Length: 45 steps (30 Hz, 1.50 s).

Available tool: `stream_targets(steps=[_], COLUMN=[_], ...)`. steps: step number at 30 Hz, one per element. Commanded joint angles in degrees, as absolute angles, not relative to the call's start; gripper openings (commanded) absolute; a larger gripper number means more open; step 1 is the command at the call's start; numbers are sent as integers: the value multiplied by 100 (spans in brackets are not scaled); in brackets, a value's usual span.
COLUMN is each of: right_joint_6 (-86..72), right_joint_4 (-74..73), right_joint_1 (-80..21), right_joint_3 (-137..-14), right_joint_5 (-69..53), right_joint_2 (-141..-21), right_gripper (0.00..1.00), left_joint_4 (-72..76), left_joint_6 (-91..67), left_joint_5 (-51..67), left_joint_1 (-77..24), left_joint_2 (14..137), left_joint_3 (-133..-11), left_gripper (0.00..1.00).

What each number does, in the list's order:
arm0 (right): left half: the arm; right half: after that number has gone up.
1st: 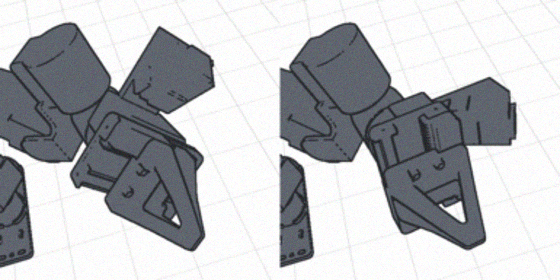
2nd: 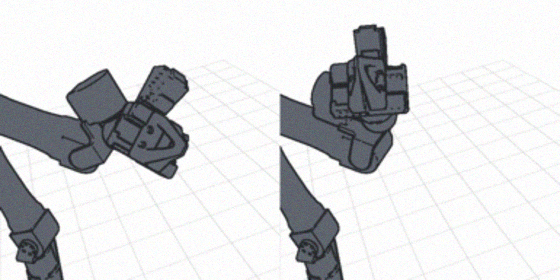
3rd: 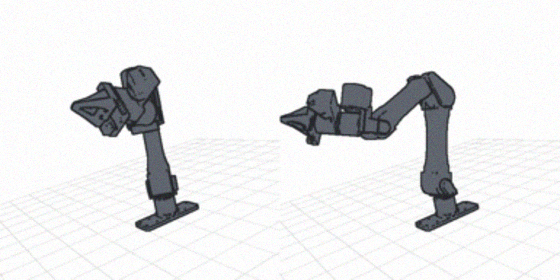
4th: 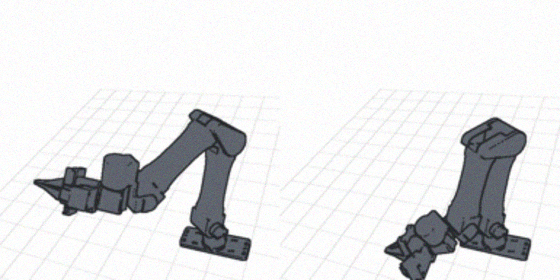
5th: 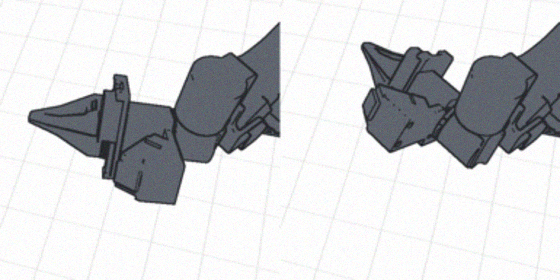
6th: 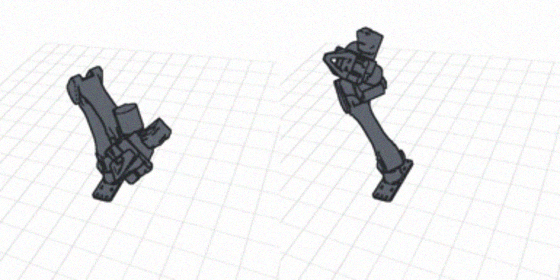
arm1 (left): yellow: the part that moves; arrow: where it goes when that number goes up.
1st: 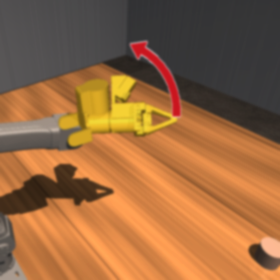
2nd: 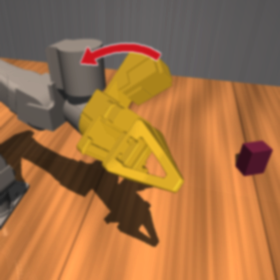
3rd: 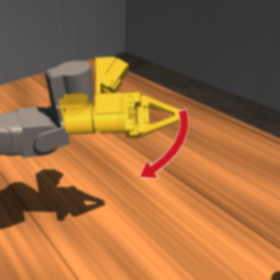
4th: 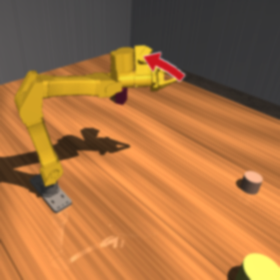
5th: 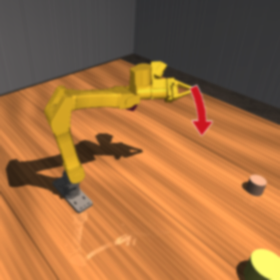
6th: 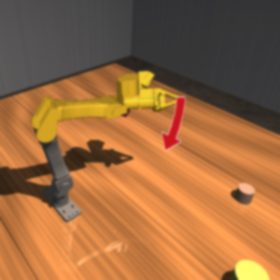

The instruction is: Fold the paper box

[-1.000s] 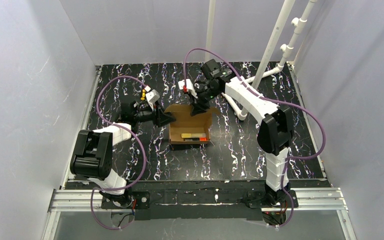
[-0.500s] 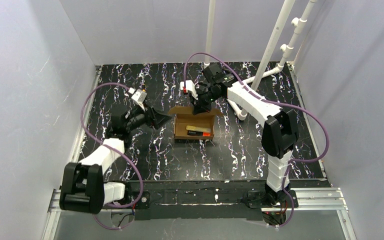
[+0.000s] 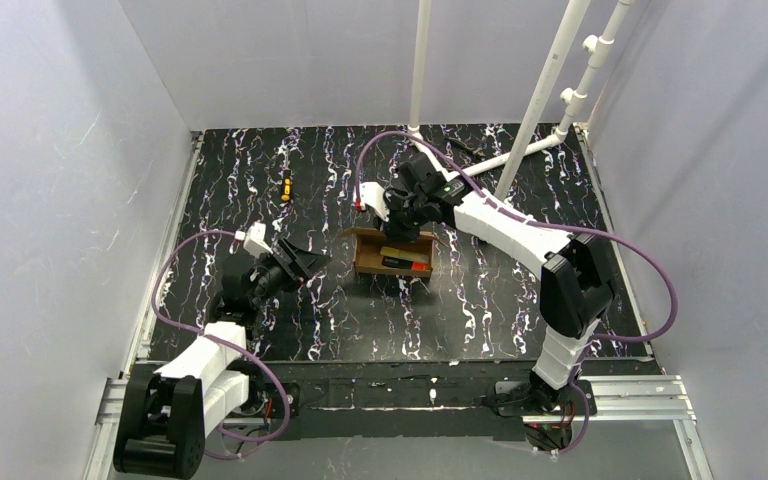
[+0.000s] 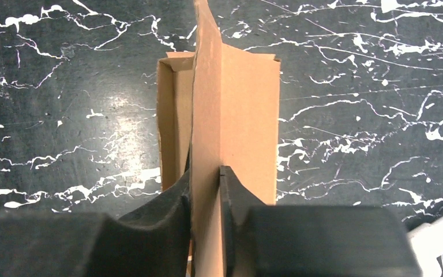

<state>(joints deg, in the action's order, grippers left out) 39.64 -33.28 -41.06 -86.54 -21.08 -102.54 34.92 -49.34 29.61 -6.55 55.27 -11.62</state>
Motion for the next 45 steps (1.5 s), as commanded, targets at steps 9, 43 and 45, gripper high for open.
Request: stream_targets(steps=[9, 43, 45], right_joint_6=[4232, 3052, 3184], right_joint_4=[-3746, -3143, -3103], right_joint_1=[-4296, -4003, -4081], right_joint_3=[-8377, -8170, -7974], right_joint_5=[-2762, -2066, -2083], right_joint_2=[-9769, -9902, -9956], right_gripper=[62, 13, 13], left_joint_4=[3110, 1828, 1423], left_joint_6=[-5612, -5402, -5417], left_joint_5=[3084, 3725, 3432], left_joint_1=[-565, 473, 514], left_joint_2=[5702, 5141, 5043], left_joint_3=[-1353, -1747, -1781], left_gripper=[70, 92, 98])
